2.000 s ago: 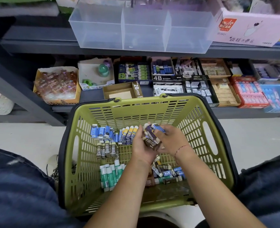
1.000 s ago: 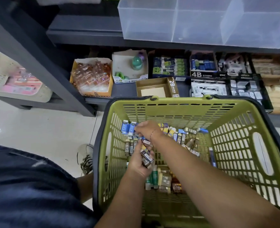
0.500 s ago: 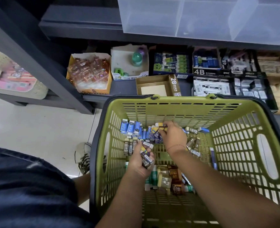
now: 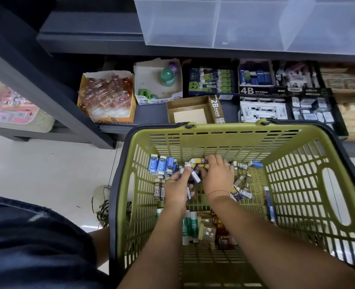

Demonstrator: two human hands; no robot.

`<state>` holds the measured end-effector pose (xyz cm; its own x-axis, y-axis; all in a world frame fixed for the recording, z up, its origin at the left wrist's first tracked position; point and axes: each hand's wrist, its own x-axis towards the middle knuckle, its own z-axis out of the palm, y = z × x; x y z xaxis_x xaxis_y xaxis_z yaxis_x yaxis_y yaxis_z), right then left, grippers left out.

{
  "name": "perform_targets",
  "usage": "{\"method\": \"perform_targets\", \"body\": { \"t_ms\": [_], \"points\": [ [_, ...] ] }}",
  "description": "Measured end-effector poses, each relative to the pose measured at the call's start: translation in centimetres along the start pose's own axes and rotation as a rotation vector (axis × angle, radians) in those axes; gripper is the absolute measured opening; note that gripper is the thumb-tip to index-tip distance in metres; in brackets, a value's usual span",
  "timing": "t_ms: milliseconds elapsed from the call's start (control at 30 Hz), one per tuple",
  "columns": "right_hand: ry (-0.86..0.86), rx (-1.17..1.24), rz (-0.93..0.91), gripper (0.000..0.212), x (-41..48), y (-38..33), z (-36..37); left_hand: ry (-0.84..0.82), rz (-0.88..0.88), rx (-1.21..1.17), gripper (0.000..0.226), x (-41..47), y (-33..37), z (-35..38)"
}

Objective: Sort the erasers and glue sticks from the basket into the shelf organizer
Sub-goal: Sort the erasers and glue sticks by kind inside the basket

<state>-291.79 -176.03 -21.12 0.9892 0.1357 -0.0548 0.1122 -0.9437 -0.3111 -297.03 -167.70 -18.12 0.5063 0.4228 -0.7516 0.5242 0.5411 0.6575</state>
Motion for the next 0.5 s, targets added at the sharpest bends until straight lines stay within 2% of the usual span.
{"method": "perform_targets", "body": {
  "t_ms": [133, 300, 367, 500],
  "points": [
    [0.033, -0.084, -0.057, 0.038, 0.4, -0.1, 0.1, 0.001, -0.015, -0.004, 0.019, -0.2, 0.0, 0.1],
    [-0.024, -0.028, -0.080, 0.024, 0.6, 0.4, 0.2, 0.010, -0.071, -0.015, 0.018, -0.2, -0.1, -0.2],
    [-0.089, 0.041, 0.008, 0.023, 0.6, 0.6, -0.5, 0.012, -0.086, -0.017, 0.018, 0.0, -0.1, -0.4],
    [-0.060, 0.250, 0.313, 0.022, 0.1, 1.6, -1.3, -0.003, -0.110, -0.044, 0.019, 0.0, -0.1, -0.4]
  ]
}}
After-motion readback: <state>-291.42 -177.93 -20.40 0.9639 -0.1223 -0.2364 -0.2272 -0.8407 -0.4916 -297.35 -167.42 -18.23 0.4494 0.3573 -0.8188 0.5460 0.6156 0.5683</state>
